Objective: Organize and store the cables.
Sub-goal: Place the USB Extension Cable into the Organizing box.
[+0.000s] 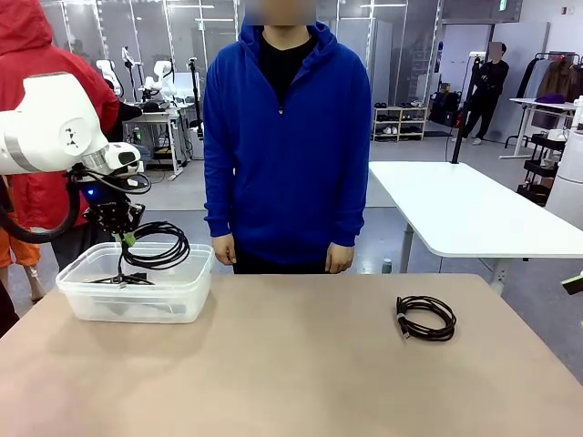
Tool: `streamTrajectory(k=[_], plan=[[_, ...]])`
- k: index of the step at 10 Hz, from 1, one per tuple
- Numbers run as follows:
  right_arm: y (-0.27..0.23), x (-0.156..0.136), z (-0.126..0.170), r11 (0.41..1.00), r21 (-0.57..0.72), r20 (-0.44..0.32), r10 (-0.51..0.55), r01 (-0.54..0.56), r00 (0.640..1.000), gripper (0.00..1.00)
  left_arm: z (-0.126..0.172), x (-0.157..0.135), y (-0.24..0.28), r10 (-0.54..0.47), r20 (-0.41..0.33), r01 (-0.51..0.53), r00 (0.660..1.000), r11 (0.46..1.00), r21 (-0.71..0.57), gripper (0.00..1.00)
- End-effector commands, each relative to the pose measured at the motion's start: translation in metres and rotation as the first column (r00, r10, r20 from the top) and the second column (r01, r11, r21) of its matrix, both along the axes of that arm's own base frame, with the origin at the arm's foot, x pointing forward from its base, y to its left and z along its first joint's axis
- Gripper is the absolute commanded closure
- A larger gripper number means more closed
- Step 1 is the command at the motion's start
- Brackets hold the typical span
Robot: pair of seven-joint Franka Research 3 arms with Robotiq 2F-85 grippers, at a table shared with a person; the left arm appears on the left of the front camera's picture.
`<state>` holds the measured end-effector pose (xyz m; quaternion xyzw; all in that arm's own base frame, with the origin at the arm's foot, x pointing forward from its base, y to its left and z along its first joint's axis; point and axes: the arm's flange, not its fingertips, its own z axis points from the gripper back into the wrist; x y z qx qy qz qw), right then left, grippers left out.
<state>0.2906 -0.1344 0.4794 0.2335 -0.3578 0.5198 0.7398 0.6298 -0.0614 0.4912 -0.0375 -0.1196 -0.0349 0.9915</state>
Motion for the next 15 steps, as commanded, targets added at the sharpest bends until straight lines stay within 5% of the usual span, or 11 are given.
streamTrajectory(k=[1, 7, 13, 15], plan=[[0.0, 0.001, 0.001, 1.0, 0.009, 0.008, 0.003, -0.003, 1.0, 0.0, -0.006, 0.029, 0.003, 0.089, 0.0, -0.089, 0.996, 0.995, 0.042, 0.89], [0.0, 0.001, 0.001, 1.0, 0.009, 0.008, 0.003, -0.003, 1.0, 0.0, -0.07, 0.048, 0.026, 0.191, -0.12, -0.179, 0.974, 0.978, 0.104, 0.89], [0.0, 0.001, 0.001, 1.0, 0.009, 0.008, 0.003, -0.003, 1.0, 0.0, -0.081, 0.046, 0.025, 0.183, -0.109, -0.174, 0.977, 0.981, 0.085, 0.06], [0.0, 0.001, 0.001, 1.0, 0.009, 0.008, 0.003, -0.003, 1.0, 0.0, -0.076, 0.038, 0.027, 0.136, -0.132, -0.126, 0.982, 0.988, 0.086, 0.0]])
